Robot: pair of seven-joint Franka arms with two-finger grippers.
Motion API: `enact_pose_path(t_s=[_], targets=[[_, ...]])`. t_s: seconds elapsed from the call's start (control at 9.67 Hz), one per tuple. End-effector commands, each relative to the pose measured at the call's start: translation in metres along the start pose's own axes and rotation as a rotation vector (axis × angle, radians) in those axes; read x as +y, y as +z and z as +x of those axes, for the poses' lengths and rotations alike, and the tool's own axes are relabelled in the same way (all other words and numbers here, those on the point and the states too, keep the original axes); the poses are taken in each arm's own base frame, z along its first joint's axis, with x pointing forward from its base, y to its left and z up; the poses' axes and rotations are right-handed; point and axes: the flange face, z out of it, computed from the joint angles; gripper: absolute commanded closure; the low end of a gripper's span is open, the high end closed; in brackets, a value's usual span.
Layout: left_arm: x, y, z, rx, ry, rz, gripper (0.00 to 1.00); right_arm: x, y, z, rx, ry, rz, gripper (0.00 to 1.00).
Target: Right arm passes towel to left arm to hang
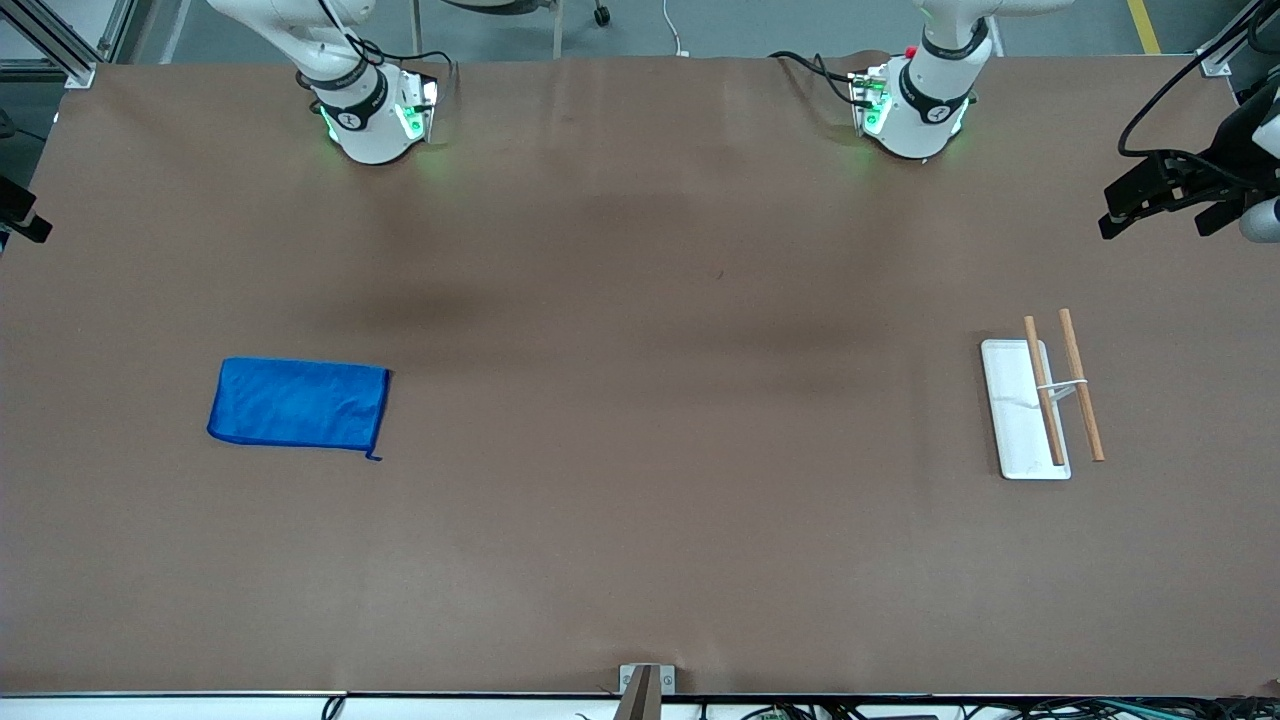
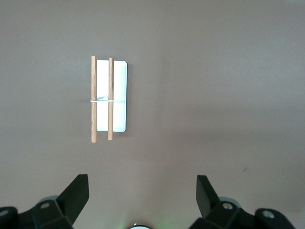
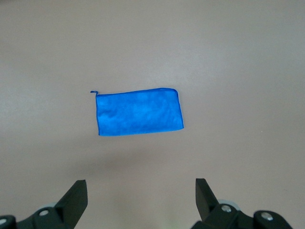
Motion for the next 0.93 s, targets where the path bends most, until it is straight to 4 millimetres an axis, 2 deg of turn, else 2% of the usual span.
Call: enact_pose_path(t_s=[0.0, 0.41, 0.62, 0.72, 0.83], targets=[[-0.005, 0.019, 0.005, -0.042, 0.007, 0.006, 0.01, 0.001, -0.003, 0.000, -0.001, -0.004, 0.001, 0.00], [-0.007, 0.017, 0.006, -0.040, -0.019, 0.011, 0.01, 0.002, 0.000, 0.000, -0.010, -0.003, 0.001, 0.00], [-0.002, 0.024, 0.020, -0.051, -0.013, 0.005, 0.00, -0.001, 0.033, 0.005, -0.057, -0.010, 0.002, 0.00], [0.000, 0.025, 0.021, -0.053, -0.028, -0.006, 0.01, -0.004, 0.062, 0.012, -0.086, -0.016, 0.001, 0.00], [0.000, 0.026, 0.022, -0.054, -0.042, -0.006, 0.01, -0.008, 0.108, 0.021, -0.123, -0.027, 0.001, 0.00]])
